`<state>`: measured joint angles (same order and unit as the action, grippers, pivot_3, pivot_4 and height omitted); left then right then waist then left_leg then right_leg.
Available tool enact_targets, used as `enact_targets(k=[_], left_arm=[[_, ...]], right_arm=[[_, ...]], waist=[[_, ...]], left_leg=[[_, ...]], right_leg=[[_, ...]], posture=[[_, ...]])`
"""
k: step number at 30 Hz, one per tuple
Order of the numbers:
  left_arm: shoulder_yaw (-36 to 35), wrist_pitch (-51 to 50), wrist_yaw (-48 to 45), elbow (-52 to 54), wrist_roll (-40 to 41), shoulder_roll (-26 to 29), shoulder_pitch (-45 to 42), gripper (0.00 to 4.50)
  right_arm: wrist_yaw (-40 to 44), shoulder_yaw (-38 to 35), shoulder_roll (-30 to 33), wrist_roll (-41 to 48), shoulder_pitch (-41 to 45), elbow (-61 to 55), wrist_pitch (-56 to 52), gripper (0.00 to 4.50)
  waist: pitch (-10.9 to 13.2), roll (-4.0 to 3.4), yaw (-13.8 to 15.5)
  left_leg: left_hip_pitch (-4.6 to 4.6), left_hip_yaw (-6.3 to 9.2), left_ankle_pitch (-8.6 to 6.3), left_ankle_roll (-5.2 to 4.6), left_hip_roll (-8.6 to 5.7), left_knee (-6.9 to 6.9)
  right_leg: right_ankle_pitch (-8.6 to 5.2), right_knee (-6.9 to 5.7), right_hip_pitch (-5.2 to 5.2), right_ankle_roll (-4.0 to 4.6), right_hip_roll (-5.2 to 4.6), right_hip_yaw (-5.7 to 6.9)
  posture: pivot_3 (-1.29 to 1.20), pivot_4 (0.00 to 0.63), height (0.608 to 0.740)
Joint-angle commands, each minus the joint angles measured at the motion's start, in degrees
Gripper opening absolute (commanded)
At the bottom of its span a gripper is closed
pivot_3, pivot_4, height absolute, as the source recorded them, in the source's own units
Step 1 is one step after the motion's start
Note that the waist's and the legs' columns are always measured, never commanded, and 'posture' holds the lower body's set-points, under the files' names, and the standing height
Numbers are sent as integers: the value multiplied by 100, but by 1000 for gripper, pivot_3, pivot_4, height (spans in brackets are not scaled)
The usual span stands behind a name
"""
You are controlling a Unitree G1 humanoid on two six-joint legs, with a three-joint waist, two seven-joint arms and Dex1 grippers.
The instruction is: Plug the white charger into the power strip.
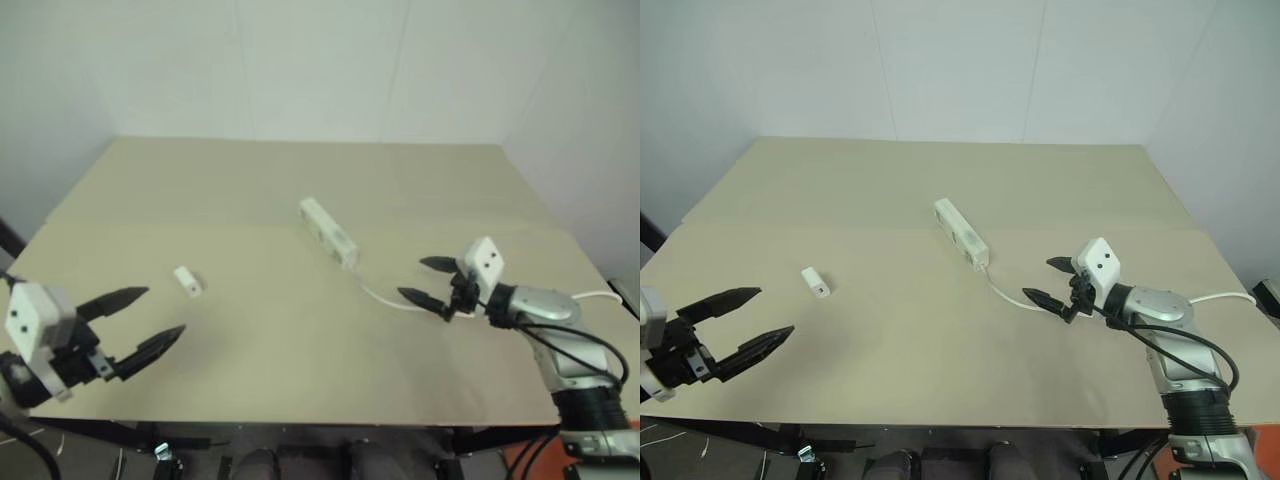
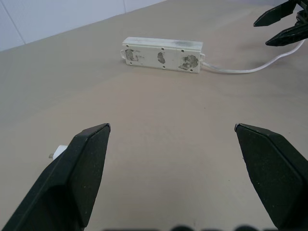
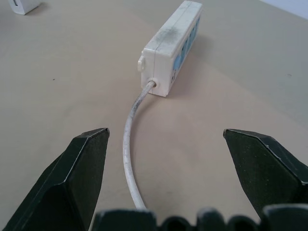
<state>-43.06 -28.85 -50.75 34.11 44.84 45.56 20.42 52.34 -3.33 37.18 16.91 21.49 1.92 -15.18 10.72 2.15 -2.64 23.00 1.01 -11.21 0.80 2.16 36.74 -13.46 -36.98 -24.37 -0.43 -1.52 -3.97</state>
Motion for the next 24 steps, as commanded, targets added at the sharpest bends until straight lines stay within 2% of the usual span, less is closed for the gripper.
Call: enact_targets(k=[1,15,20,24], left_arm=[[-36,88,-46,16,-12,32,-19,4500],[-30,128,-19,45,-43,-22,-26,4500],[71,137,-24,11,-57,13,-140,4500],[141,148,-25,-18,-98,8,-222,4500]], right_arm=[[-7,-82,38,24,116,-154,101,4486],[-77,101,-203,-53,321,68,165,4486],[-343,524,-813,-189,644,161,-57,4486],[-843,915,-1396,-576,960,705,-214,4486]], waist=[[0,0,1],[0,0,-2],[0,0,-31],[-1,1,-50]], left_leg=[[0,0,0,0,0,0],[-4,-5,0,0,2,0],[-8,-10,0,0,12,0],[-9,-14,0,0,15,0]], right_leg=[[0,0,0,0,0,0],[1,-1,1,-1,1,-2],[8,-4,1,-9,11,-5],[23,-5,0,-27,12,-7]], posture=[[0,150,740],[0,150,740],[0,150,740],[0,150,740]])
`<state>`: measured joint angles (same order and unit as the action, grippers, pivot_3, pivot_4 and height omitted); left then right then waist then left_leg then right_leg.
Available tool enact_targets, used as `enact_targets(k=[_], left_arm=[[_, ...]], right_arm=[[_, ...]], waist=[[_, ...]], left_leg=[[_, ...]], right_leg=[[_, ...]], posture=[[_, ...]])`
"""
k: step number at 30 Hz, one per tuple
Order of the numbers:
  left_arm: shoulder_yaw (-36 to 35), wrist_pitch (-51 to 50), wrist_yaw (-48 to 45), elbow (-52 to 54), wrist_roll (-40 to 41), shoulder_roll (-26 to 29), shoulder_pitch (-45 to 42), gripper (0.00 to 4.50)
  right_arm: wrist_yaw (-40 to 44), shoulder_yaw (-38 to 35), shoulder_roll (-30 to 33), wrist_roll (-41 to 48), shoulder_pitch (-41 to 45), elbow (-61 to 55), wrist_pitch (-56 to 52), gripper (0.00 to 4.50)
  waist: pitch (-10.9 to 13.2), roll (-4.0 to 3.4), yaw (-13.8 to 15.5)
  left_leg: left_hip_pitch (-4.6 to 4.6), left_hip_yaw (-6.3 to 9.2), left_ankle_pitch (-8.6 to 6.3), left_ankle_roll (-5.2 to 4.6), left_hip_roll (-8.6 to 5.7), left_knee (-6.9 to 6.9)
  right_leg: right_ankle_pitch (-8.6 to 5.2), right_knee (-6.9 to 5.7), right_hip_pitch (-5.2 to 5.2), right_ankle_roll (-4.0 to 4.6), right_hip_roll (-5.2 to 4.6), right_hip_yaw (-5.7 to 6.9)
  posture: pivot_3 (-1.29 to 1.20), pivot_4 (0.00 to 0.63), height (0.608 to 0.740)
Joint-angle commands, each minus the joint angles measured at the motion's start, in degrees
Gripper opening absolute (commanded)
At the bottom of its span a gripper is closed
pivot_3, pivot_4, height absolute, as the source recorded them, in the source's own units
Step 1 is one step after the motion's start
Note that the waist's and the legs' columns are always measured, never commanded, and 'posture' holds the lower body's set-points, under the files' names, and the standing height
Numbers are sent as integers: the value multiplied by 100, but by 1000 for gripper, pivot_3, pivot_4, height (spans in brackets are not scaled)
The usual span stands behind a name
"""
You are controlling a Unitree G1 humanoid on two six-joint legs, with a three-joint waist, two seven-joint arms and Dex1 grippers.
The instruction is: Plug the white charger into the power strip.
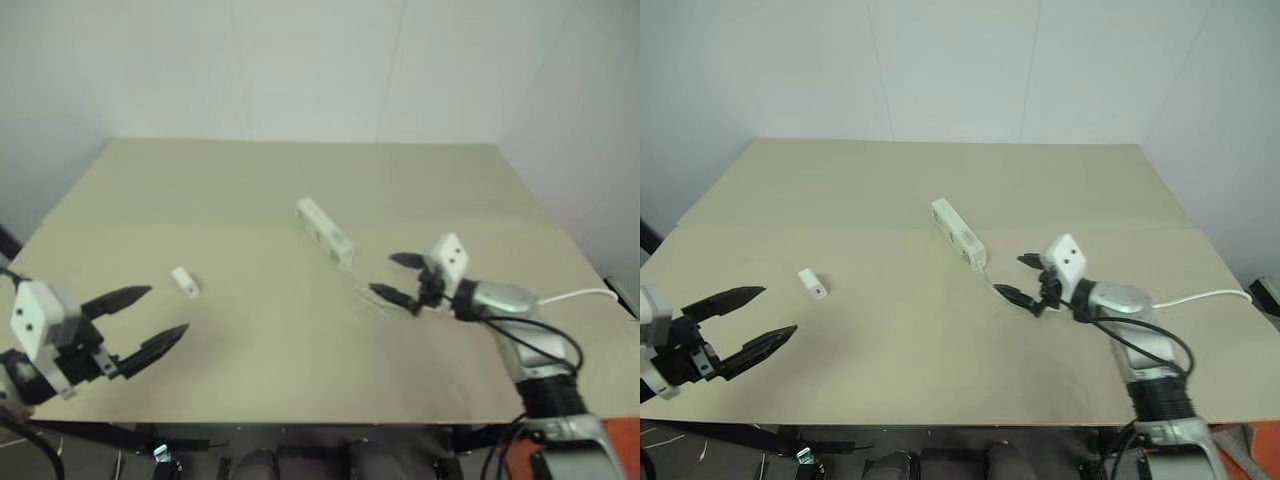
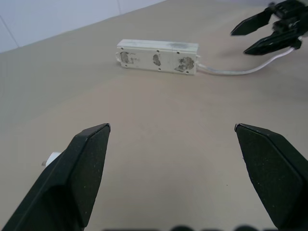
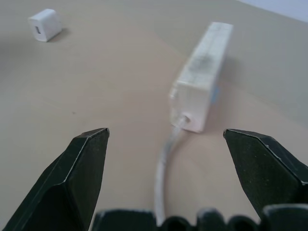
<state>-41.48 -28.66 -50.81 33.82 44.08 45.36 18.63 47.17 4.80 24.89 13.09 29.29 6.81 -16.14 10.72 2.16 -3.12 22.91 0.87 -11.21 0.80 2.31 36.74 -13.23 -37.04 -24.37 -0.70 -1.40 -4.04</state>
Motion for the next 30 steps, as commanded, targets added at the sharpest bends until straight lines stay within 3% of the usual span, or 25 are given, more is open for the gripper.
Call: enact_targets(k=[1,9,13,23,28,30], left_arm=[[7,128,-8,24,-27,17,-57,4500],[114,121,84,154,-32,-65,-84,4500],[87,111,124,216,-9,-97,-63,4500],[118,106,184,273,-16,-127,-64,4500],[192,107,200,257,-19,-92,-155,4500],[209,104,198,264,-17,-86,-167,4500]], right_arm=[[-531,199,-306,-371,257,457,-102,4486],[-1457,313,-985,-944,799,1933,131,4486],[-1412,352,-1030,-1023,897,2082,166,3583],[-1287,381,-887,-1196,951,2082,470,163],[-1419,453,-729,-1544,993,2147,1662,3],[-1419,613,-443,-1881,981,2275,2948,3]], waist=[[0,0,-11],[-6,10,-50],[-9,14,-87],[-11,17,-86],[-10,16,-89],[-9,13,-89]], left_leg=[[-1,-2,0,0,0,0],[1,-15,0,0,13,0],[-11,-27,0,0,23,0],[-14,-48,0,0,31,0],[-3,-55,0,0,35,0],[5,-58,0,0,35,0]], right_leg=[[0,0,0,0,0,0],[9,1,0,-6,1,1],[11,1,8,4,4,1],[9,1,5,12,5,-5],[14,1,-7,3,7,-4],[15,2,-15,1,6,-6]], posture=[[0,150,740],[0,150,740],[0,150,740],[0,150,740],[0,150,740],[0,150,740]])
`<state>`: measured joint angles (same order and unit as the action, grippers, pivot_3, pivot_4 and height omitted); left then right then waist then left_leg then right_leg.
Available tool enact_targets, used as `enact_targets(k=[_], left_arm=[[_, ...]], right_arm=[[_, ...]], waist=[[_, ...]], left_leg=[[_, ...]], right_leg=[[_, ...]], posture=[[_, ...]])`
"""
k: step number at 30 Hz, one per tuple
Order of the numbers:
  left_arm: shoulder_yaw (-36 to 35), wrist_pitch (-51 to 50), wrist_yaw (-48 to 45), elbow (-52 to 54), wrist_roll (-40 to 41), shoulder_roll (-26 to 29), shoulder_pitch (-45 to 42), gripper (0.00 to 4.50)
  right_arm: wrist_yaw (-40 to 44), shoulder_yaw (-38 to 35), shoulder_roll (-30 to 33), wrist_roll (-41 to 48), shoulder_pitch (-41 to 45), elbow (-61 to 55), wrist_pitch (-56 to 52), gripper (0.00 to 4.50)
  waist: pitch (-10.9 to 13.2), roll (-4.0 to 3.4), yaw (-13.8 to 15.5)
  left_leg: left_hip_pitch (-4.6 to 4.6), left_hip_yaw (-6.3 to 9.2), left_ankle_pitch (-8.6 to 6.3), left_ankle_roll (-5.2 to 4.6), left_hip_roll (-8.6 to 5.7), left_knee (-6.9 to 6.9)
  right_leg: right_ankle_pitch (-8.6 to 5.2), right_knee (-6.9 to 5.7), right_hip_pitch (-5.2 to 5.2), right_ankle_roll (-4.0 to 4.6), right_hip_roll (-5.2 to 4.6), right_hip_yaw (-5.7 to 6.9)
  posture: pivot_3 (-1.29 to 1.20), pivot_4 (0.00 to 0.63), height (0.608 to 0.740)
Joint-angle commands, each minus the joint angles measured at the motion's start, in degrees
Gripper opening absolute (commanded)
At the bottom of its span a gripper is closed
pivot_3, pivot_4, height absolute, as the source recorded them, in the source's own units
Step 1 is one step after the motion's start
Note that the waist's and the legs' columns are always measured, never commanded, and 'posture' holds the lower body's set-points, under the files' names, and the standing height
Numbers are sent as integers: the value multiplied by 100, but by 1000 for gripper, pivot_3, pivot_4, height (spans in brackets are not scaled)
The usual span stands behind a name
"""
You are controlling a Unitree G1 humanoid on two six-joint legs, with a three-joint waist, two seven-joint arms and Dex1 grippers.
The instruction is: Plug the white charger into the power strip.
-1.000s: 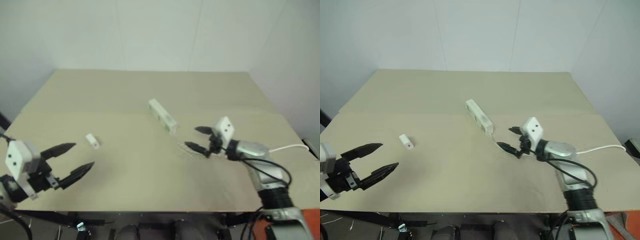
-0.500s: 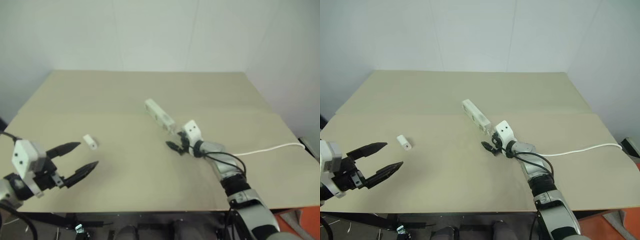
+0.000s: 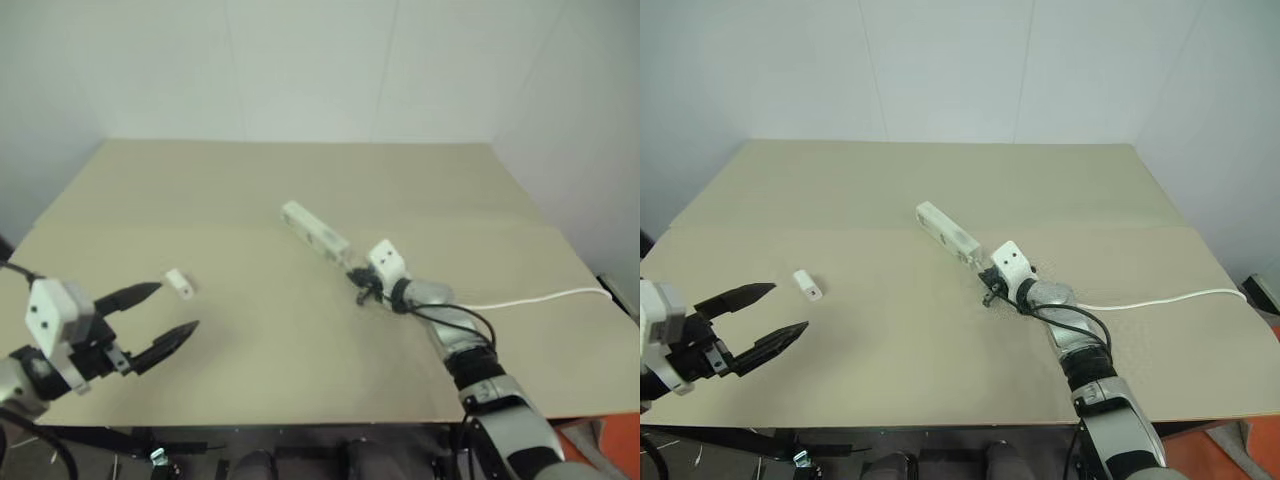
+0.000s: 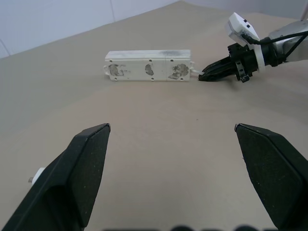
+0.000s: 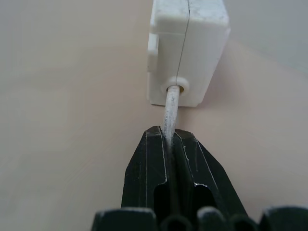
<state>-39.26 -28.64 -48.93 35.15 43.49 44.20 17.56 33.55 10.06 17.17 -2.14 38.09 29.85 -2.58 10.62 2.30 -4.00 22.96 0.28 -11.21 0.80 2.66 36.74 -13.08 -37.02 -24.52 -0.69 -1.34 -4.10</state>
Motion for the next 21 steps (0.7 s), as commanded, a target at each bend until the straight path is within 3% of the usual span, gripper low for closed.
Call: enact_targets(k=[1,4,13,21], left_arm=[[-5,99,7,131,43,35,-63,4500],[12,90,0,138,43,45,-70,4500],[88,111,-24,87,2,66,-144,4500],[127,136,-53,60,-38,58,-195,4500]], right_arm=[[-45,174,488,-521,98,75,2224,3],[-212,403,916,-1041,170,533,3626,3],[-265,1034,1642,-2079,468,1825,5788,3],[181,1205,1654,-1970,613,2275,5956,2643]], waist=[[2,-2,3],[1,-1,0],[1,0,-17],[-1,4,-10]], left_leg=[[2,-3,0,0,0,0],[3,-8,0,0,2,0],[-11,-16,0,0,3,0],[-29,-16,0,0,6,0]], right_leg=[[0,0,-3,0,0,-2],[-1,2,-3,-1,-1,-1],[-1,1,6,2,1,-10],[-1,0,26,3,2,-11]], posture=[[0,150,740],[0,150,740],[0,150,740],[0,150,740]])
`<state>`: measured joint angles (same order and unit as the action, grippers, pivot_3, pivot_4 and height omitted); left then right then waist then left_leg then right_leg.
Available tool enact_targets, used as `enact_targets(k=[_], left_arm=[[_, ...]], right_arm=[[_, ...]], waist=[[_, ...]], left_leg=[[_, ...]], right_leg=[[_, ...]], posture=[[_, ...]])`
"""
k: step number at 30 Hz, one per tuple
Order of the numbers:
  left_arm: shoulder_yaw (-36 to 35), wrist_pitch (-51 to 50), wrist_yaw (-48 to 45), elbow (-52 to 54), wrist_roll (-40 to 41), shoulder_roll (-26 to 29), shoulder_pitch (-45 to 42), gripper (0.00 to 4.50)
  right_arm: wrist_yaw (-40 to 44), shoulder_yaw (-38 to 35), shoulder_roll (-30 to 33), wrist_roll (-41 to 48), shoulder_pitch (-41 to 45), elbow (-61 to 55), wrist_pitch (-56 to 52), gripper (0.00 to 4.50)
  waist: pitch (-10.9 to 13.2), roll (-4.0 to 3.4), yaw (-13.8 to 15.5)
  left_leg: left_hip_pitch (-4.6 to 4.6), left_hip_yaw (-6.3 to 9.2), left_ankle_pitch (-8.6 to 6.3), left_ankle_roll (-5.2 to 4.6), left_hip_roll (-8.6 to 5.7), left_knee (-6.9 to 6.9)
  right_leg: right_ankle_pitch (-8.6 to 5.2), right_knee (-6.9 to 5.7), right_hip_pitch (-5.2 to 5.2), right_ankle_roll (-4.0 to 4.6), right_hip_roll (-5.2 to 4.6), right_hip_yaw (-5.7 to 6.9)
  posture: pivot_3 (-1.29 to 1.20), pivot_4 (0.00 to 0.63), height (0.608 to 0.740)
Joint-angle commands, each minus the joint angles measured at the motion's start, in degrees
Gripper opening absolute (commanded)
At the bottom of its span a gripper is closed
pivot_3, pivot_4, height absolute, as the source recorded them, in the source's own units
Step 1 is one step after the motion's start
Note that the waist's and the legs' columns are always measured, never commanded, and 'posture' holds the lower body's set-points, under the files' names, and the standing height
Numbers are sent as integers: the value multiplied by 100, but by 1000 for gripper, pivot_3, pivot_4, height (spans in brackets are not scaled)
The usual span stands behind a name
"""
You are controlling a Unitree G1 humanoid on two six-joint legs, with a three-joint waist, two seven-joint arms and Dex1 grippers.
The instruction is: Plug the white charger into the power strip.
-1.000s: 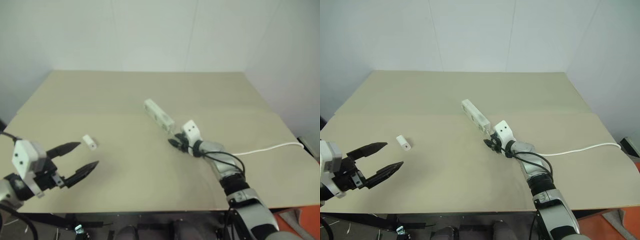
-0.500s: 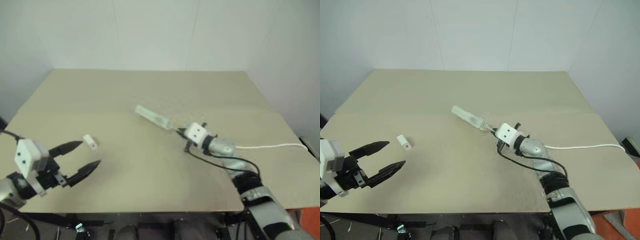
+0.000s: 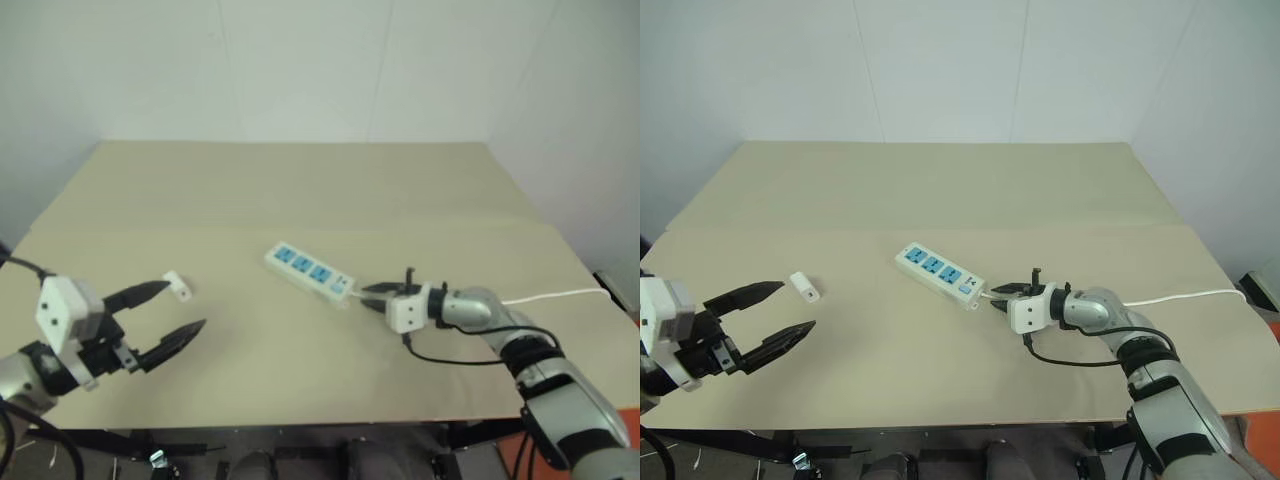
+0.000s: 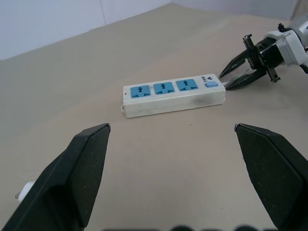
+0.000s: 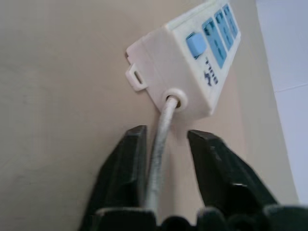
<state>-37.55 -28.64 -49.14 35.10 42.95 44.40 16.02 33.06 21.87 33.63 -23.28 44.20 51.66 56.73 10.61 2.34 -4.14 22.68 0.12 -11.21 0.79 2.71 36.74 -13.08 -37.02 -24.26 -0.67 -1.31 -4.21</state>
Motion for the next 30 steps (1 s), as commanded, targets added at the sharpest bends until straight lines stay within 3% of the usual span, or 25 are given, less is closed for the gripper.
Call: enact_targets(k=[1,5,11,16,20,30], left_arm=[[-47,139,-34,64,15,37,-41,4500],[-49,147,-49,64,12,27,-40,4500],[-50,164,-69,26,66,5,-96,4500],[-21,174,-127,-21,66,23,-141,4500],[-1,172,-177,-74,71,46,-205,4500],[-9,106,-324,-135,133,129,-281,4500]], right_arm=[[328,19,13,208,12,112,12,2970],[1127,-176,-4,1066,-89,12,-234,4348],[3170,-787,-59,3523,-674,-1302,-1996,4466],[2553,-1259,-516,4162,-1080,-2274,-4019,4466],[1829,-1466,-894,4162,-1236,-2762,-5301,4466],[1468,-1411,-1355,3724,-1147,-2807,-5762,4466]], waist=[[-1,1,4],[-1,2,7],[-1,2,26],[-1,1,6],[0,0,21],[-2,2,-8]], left_leg=[[-4,0,0,0,0,0],[-11,0,0,0,0,0],[-9,0,0,0,5,0],[-16,-8,0,0,11,0],[-13,-8,0,0,15,-1],[1,-9,0,0,13,-1]], right_leg=[[-2,0,4,3,0,0],[-6,0,12,10,-1,-1],[-1,0,15,0,-1,1],[2,-8,12,-1,1,0],[-3,-14,0,6,9,2],[-1,-8,-9,6,8,1]], posture=[[0,150,740],[0,150,740],[0,150,740],[0,150,740],[0,150,740],[0,150,740]])
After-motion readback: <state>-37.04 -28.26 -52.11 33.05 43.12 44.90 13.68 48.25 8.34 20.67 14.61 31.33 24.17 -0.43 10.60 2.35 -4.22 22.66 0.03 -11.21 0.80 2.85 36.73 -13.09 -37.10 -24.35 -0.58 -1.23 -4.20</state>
